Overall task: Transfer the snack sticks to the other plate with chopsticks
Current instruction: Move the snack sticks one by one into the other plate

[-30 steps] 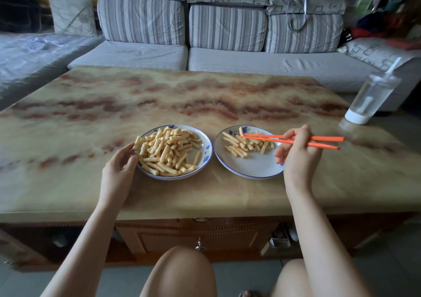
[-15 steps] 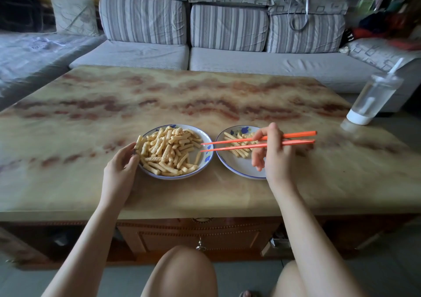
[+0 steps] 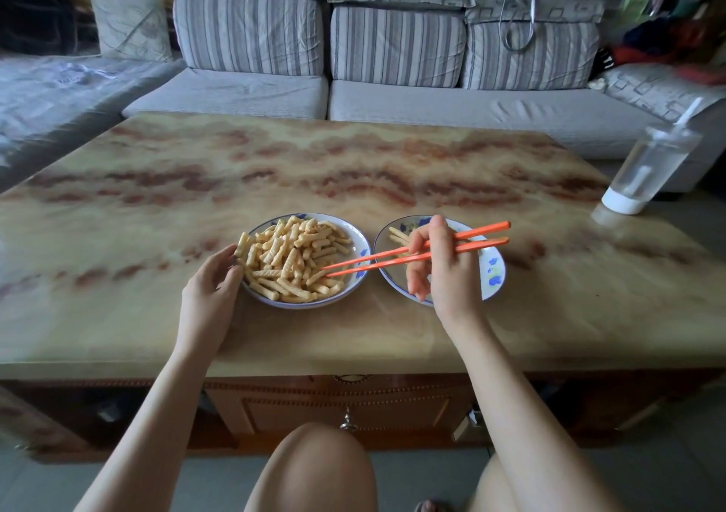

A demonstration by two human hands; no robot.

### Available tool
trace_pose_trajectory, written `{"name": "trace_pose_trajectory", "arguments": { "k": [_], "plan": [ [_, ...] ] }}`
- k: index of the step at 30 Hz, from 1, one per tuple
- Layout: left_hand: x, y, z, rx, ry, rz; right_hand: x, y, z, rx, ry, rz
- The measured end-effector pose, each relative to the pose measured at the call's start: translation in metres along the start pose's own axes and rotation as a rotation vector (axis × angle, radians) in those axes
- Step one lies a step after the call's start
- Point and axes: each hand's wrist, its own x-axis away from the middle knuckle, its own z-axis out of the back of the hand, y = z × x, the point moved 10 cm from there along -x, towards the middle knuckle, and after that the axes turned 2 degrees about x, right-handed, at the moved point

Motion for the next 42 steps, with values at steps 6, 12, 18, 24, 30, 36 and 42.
{"name": "trace_pose_trajectory", "arguments": {
  "k": [6, 12, 18, 24, 30, 36, 42],
  "plan": [
    [0.0, 0.0, 0.0, -0.012, -0.002, 0.0, -0.002, -0.006, 0.038, -0.1, 0.201, 0.018],
    [0.001, 0.001, 0.001, -0.009, -0.002, 0.004, -0.003, -0.006, 0.092, -0.12, 0.481, 0.043],
    [0.001, 0.001, 0.001, -0.015, -0.003, 0.009, -0.003, 0.003, 0.115, -0.091, 0.596, 0.05],
    [0.002, 0.003, 0.001, -0.011, 0.002, 0.015, -0.008, 0.007, 0.105, -0.017, 0.55, 0.047],
    [0.003, 0.004, 0.001, -0.004, 0.002, 0.016, -0.002, -0.005, 0.097, -0.085, 0.502, 0.069],
    [0.003, 0.003, 0.001, -0.008, -0.001, 0.011, -0.005, -0.004, 0.049, -0.068, 0.223, 0.017],
    [0.002, 0.003, 0.0, -0.001, -0.001, 0.01, -0.003, -0.004, 0.028, -0.02, 0.1, 0.008]
  ]
}}
